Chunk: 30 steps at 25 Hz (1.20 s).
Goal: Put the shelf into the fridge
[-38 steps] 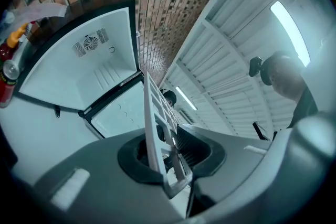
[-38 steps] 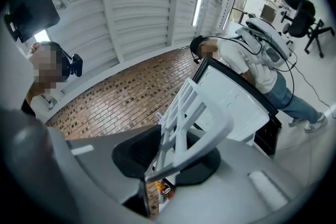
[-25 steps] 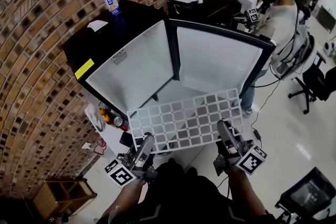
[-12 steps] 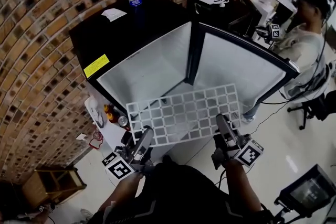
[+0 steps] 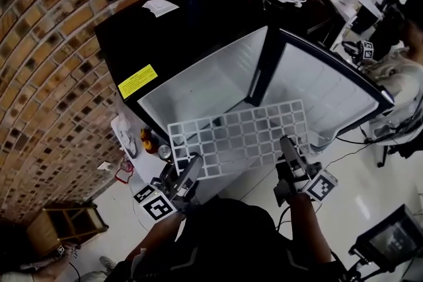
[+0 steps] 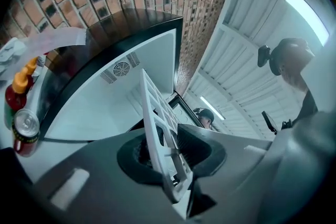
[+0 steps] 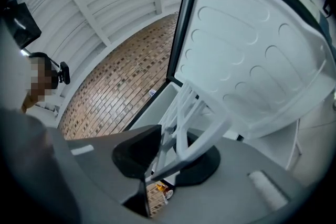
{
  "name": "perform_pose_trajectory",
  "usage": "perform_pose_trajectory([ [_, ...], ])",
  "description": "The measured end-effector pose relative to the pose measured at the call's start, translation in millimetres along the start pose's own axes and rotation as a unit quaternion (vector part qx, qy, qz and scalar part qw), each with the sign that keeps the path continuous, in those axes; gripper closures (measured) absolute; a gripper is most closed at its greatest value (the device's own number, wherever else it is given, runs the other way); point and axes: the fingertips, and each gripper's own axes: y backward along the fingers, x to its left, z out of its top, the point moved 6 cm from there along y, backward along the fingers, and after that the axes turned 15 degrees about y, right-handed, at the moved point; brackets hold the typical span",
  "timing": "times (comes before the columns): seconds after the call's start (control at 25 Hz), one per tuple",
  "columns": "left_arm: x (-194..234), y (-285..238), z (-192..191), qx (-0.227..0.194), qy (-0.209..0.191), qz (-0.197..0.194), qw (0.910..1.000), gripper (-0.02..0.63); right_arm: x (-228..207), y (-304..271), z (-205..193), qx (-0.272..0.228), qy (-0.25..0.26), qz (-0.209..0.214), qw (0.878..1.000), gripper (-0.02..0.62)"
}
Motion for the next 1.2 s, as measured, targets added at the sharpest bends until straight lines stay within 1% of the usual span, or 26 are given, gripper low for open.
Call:
perform_pose_trajectory([
  [0.08, 6.6, 2.1, 2.6, -0.003, 0.012, 0.004, 0.9999, 0.531, 0.2, -8.0, -1.3, 0.009, 0.004, 0.004, 1.000, 0.514],
  [0.2, 13.1, -0.5, 8.0, -0.011, 0.013, 0.010, 0.9998, 0.531, -4.8, -21.1, -3.0, 0.021, -0.002, 0.013, 1.000, 0.514],
  [0.32, 17.4, -2.6, 5.3, -0.022, 0.019, 0.023, 0.9993, 0.531, -14.4, -29.1, -4.1, 0.034, -0.010, 0.017, 0.999, 0.514],
  [0.52, 16.1, -9.9, 12.8, -0.051, 0.011, 0.043, 0.9977, 0.531, -26.2, -56.8, 1.7, 0.056, -0.011, 0.053, 0.997, 0.512],
  [0.72, 11.6, -13.7, 10.8, -0.093, 0.011, 0.071, 0.9930, 0.532, -42.4, -82.2, 6.5, 0.085, -0.034, 0.085, 0.992, 0.512],
  [0.92, 14.2, -15.4, 6.7, -0.124, 0.016, 0.093, 0.9878, 0.532, -52.9, -107.4, 7.6, 0.118, -0.047, 0.115, 0.985, 0.512],
  [1.04, 15.9, -12.3, 6.5, -0.143, 0.018, 0.108, 0.9836, 0.532, -57.2, -117.6, 3.3, 0.141, -0.052, 0.116, 0.982, 0.514],
  [1.2, 18.5, -11.9, 7.4, -0.156, 0.020, 0.119, 0.9804, 0.532, -60.2, -126.9, -0.9, 0.151, -0.051, 0.123, 0.980, 0.513],
])
